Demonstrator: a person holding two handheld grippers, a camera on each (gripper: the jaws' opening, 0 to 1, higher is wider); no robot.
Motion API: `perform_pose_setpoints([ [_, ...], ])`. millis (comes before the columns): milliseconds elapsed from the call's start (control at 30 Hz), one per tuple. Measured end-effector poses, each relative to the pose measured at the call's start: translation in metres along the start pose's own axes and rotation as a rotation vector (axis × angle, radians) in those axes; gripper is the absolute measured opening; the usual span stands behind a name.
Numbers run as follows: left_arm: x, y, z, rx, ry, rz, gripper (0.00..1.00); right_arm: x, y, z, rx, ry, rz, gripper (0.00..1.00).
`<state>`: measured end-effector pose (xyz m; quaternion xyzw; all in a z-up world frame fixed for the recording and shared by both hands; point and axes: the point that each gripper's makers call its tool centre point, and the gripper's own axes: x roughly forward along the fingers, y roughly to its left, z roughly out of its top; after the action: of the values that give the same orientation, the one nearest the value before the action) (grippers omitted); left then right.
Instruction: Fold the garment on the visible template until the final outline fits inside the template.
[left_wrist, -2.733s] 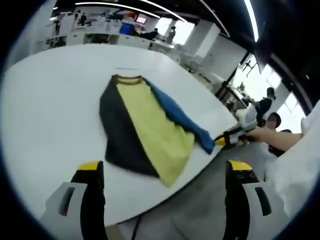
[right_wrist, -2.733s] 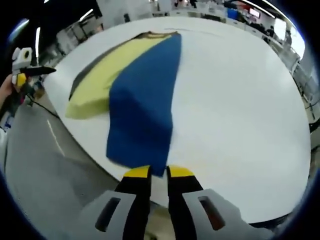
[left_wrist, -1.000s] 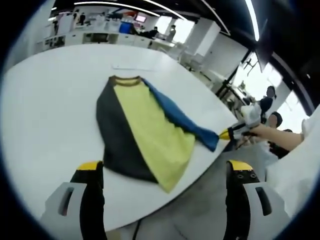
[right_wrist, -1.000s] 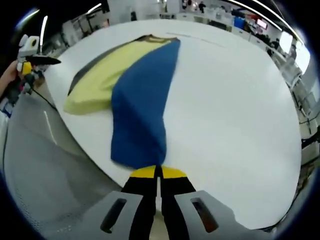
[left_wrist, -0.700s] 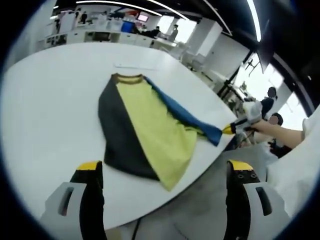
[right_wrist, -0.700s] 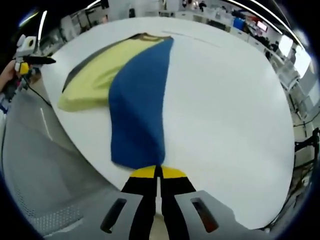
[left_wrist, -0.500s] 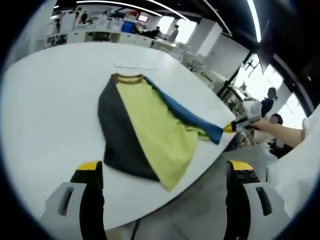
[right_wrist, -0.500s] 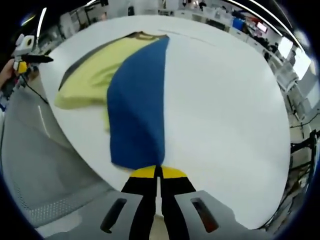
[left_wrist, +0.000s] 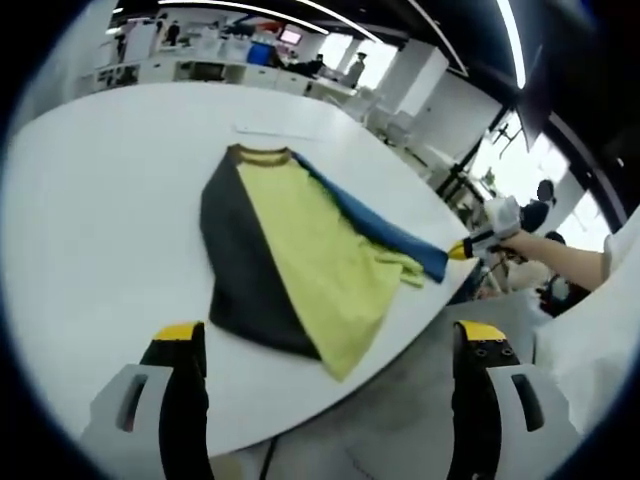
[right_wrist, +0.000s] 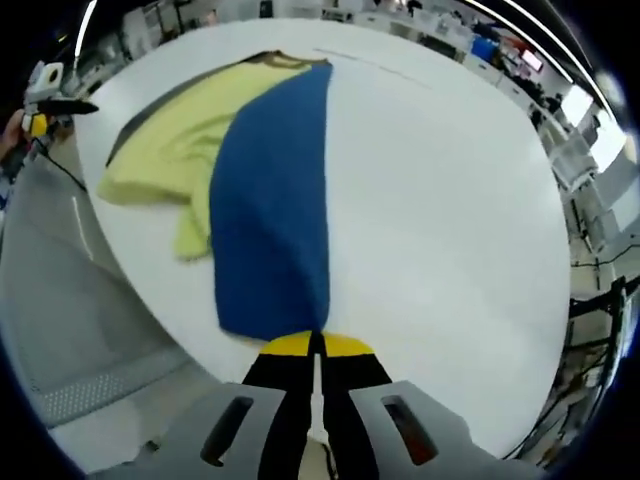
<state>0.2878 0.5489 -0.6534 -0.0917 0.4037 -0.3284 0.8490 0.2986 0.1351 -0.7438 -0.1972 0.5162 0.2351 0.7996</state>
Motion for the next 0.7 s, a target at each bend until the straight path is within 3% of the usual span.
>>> perform_pose_setpoints([
  [700, -0.004, 0.004, -0.008, -0.025, -0.001, 0.013, 0.99, -0.008, -0.041, -0.010, -0.079, 0.080, -0.035, 0.02],
])
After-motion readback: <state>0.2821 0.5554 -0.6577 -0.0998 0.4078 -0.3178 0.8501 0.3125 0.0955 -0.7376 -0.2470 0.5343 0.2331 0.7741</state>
